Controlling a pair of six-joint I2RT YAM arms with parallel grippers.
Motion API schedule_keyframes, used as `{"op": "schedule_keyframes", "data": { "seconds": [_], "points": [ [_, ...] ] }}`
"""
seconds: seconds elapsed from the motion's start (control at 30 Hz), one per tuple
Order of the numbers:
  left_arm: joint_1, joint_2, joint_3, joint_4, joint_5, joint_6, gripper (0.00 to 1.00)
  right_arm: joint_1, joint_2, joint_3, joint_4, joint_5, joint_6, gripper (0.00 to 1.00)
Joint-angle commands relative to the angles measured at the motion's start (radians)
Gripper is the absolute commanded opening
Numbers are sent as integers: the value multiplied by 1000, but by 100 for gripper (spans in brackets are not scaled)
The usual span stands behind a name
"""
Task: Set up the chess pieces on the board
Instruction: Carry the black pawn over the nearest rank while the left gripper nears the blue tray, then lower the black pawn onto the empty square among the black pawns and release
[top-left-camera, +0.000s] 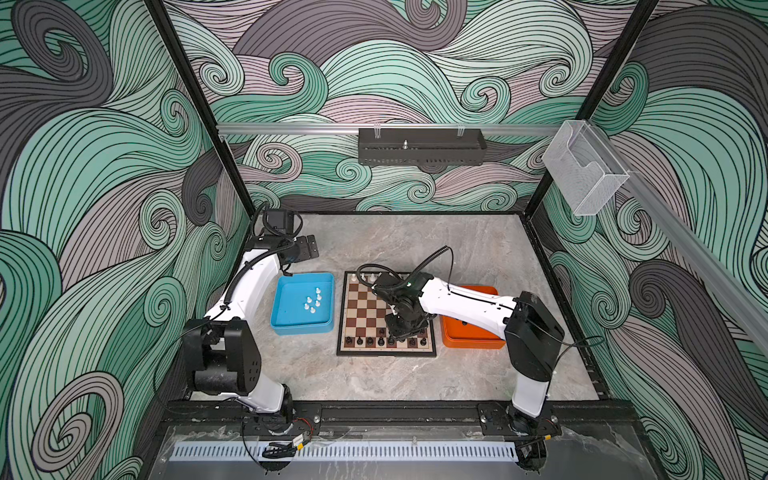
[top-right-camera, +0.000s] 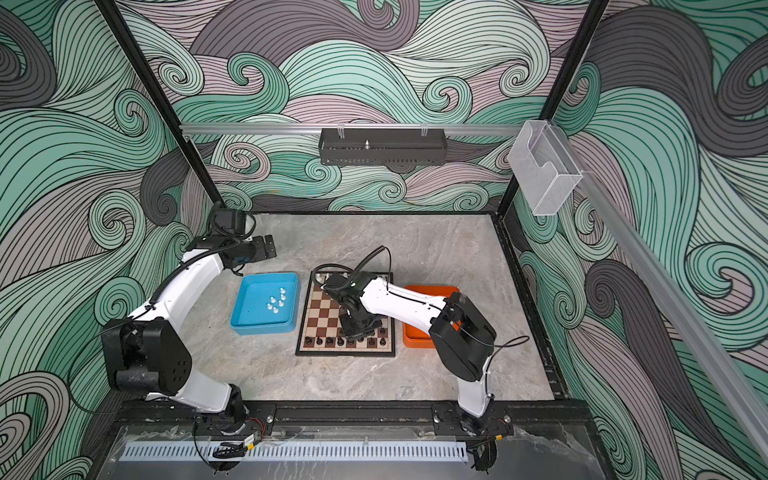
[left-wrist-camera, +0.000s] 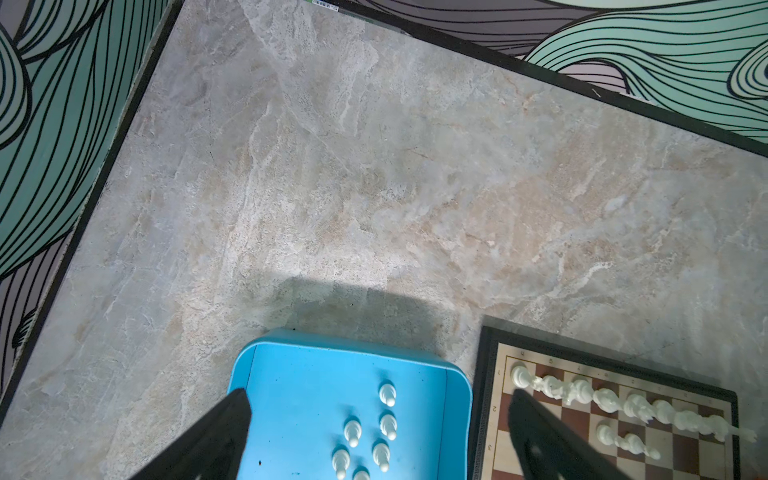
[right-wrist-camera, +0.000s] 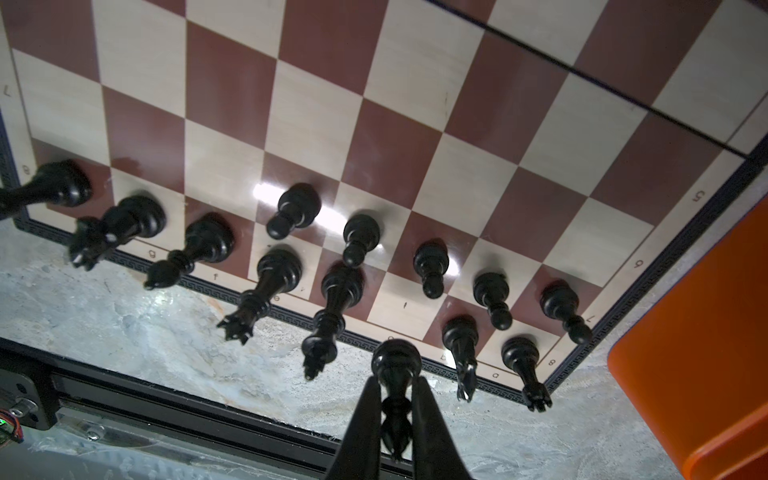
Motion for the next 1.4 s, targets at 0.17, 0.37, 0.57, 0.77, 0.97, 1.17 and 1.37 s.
{"op": "schedule_keyframes", "data": {
  "seconds": [0.17, 0.37, 0.57, 0.77, 0.97, 1.17, 1.37],
  "points": [
    [5, 12, 37, -16, 15, -17, 99, 6, 43, -15, 0, -3, 26, 16],
    [5, 14, 38, -17, 15, -18, 99, 7, 49, -22, 0, -1, 28, 16],
    [5, 17, 38, -16, 17, -18, 99, 7, 59, -19, -1, 2, 27, 16],
    [5, 20, 38, -16, 20, -19, 99, 7, 72, -8, -1, 5, 27, 16],
    [5, 23, 37, -16, 21, -19, 99, 7, 78, 6, -1, 10, 22, 16],
    [5, 23, 38, -16, 21, -19, 99, 5, 85, 16, 0, 12, 22, 17],
    [5, 26, 38, -16, 22, -18, 99, 5, 88, 23, -1, 16, 21, 17]
  ]
}}
